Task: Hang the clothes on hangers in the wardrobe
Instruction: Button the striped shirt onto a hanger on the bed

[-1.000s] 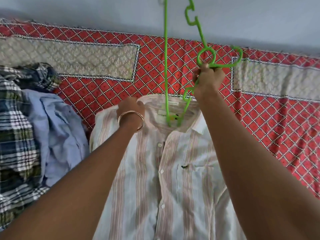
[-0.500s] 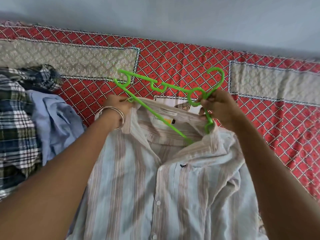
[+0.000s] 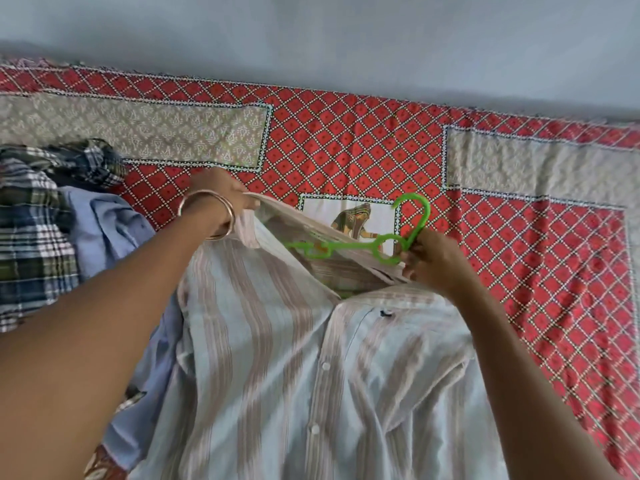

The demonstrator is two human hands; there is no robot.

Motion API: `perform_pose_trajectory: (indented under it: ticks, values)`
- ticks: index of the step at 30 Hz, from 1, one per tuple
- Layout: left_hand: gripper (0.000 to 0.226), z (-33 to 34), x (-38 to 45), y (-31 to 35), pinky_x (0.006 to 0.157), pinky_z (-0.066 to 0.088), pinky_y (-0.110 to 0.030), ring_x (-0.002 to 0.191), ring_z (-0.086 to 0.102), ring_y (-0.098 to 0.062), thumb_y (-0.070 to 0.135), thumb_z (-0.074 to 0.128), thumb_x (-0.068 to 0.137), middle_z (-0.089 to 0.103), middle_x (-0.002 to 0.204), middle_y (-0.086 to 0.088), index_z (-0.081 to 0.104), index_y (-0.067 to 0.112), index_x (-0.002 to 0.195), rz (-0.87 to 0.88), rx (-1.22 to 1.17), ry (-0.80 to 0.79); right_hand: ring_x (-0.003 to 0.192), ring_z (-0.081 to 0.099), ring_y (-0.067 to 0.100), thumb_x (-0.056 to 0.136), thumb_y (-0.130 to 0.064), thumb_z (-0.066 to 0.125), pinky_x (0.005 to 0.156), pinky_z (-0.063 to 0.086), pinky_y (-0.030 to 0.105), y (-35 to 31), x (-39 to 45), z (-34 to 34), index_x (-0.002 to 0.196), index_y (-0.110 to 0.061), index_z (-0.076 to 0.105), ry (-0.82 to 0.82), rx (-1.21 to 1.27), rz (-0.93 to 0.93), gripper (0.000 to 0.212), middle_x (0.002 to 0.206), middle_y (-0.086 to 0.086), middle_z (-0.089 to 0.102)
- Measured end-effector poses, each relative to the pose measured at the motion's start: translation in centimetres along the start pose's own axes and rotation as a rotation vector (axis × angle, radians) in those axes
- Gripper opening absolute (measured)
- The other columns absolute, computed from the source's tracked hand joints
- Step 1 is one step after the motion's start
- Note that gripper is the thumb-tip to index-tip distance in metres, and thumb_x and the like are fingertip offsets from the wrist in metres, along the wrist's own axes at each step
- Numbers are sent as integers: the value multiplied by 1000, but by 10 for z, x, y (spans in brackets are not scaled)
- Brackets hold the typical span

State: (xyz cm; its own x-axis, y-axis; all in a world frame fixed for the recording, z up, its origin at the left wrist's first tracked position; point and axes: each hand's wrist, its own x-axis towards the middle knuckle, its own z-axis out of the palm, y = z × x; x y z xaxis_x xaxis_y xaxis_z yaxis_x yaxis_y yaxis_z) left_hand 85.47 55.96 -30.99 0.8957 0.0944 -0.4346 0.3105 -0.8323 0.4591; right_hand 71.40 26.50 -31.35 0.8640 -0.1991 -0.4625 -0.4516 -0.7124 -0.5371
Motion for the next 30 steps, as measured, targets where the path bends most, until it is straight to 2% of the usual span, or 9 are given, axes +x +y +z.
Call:
perform_pose_trajectory:
  ticks: [5,9,12,14,17,20,23,26,30]
  values:
    - [33,6,-9,37,74,48,-26,81,63,-20,23,75,80,72,101,-11,71,7,108,94,-14,56,83,64,32,89,-3,58,72,54,43,-41,23,0,108,-2,59,-36,-106,-55,19,91,13,67]
    - [30,16,-15,54,79,57,-34,85,68,-22,25,75,74,71,88,-4,74,12,101,46,-349,114,82,64,28,90,1,54,64,53,37,-85,64,-2,130,-10,51,72,72,-116,42,101,20,67]
    - [40,25,-20,47,74,58,-33,88,67,-17,29,73,78,68,106,2,67,19,116,46,-626,47,87,60,27,93,-5,52,81,50,40,-106,78,7,135,-15,48,315,104,-156,44,93,9,66]
    - [43,35,-25,34,69,58,-35,86,67,-18,26,68,85,68,103,-2,58,19,126,17,-754,21,104,55,24,94,-6,50,99,39,44,-105,81,15,142,-22,40,376,54,-141,52,100,0,64]
    - [33,53,-51,-1,78,49,-28,91,62,-19,26,62,88,67,100,-2,62,13,119,-40,-534,178,128,37,24,94,-10,52,105,26,46,-83,64,29,146,-25,33,461,39,-26,58,134,0,54]
    - [32,76,-90,-45,85,45,-36,106,56,-32,29,61,87,61,112,-15,63,12,113,-161,-229,343,126,38,28,91,-17,57,98,32,43,-45,21,51,139,-21,44,598,110,109,50,135,6,50]
    - [56,95,-136,-82,89,40,-52,116,42,-41,43,66,80,44,127,-24,50,14,126,-320,89,332,119,42,34,89,-20,63,94,32,42,-8,-41,83,127,-13,53,694,147,331,40,125,16,51]
    - [82,111,-163,-105,90,41,-55,111,48,-48,49,72,74,47,126,-30,38,2,133,-473,-15,275,119,41,40,84,-34,70,96,37,48,19,-93,108,127,-8,50,701,108,666,53,127,23,46]
    - [57,116,-181,-112,79,49,-48,94,60,-44,40,71,80,63,104,-28,53,-5,109,-432,-178,225,123,40,42,78,-51,71,99,32,54,42,-136,126,130,-2,41,476,134,902,78,131,24,45]
